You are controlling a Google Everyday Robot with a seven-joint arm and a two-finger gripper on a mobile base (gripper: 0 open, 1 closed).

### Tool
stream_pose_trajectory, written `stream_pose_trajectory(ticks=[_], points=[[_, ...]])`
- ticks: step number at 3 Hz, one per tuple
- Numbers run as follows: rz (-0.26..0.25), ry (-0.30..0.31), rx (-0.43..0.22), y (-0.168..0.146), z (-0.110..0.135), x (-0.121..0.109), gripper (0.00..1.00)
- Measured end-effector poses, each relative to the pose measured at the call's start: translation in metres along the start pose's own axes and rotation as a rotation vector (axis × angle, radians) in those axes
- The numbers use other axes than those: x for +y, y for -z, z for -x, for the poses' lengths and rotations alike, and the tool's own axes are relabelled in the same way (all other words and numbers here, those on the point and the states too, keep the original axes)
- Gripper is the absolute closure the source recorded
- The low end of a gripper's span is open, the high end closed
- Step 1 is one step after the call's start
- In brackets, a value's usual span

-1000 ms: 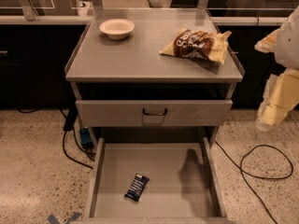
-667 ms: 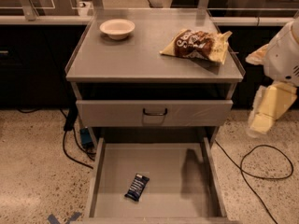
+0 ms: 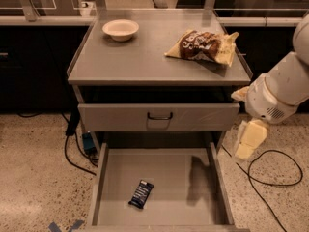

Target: Pick rxbar blueberry from middle drawer and place on counter

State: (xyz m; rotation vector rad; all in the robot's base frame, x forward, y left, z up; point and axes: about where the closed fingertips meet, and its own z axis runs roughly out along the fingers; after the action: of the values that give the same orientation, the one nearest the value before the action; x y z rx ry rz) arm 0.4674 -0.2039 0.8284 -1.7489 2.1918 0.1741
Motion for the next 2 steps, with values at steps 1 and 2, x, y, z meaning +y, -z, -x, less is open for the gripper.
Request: stream_pose_trajectory(ticks=[1, 2], points=[[0.026, 0.000, -0.017, -0.0527, -0.0057, -0.0015, 0.00], [0.027, 0.002, -0.017, -0.0528, -0.0055, -0.0014, 0.00]])
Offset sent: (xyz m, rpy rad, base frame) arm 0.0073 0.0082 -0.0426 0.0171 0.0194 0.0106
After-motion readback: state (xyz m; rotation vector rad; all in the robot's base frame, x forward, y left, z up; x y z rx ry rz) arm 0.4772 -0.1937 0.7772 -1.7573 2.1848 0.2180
